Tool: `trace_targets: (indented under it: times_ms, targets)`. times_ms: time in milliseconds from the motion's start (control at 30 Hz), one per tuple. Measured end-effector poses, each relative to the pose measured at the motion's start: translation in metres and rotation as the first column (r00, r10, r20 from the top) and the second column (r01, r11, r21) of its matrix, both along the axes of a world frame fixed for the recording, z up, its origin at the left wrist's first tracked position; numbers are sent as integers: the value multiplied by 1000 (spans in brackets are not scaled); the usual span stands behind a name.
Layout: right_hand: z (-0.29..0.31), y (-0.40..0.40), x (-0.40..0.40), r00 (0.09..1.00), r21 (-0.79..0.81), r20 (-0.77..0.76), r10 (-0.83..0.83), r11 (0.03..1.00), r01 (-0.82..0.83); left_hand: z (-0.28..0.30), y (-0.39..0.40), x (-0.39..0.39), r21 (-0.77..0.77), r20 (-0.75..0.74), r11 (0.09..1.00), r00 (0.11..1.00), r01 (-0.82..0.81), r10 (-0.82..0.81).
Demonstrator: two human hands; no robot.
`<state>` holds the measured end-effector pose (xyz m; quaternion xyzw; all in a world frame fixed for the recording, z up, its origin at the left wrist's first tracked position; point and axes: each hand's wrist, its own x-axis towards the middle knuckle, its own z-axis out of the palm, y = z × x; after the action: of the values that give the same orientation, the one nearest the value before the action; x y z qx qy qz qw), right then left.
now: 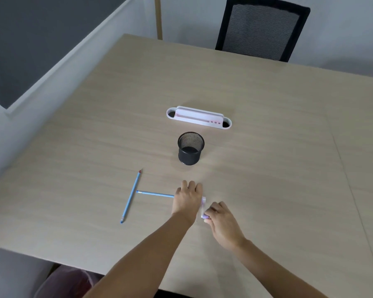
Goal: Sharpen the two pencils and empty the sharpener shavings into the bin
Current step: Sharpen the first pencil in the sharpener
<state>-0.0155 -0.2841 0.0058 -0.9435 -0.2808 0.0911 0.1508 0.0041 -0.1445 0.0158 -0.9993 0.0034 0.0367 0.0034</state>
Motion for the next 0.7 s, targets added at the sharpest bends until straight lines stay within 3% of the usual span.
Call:
trace_targets:
  times_ms: [100,300,467,600,700]
  targets:
    - [8,-3,3,998,-27,-40,48,998,-49,-2,2,0,-21,-20,999,999,30,-30]
    - [29,-1,26,980,103,172,-101,991,84,-8,4,2,-37,-41,998,998,53,-54]
    - [24,13,63,962,-19,205,-179,982,186,-4,4,0,-56,-20,997,999,47,-48]
    - [10,24,57,980,-155,178,-92,981,121,-4,6,1,-43,-52,998,997,54,-56]
    - [-5,21,32,991,-133,127,-49,989,66,-5,3,0,-53,-70,998,997,23,-27]
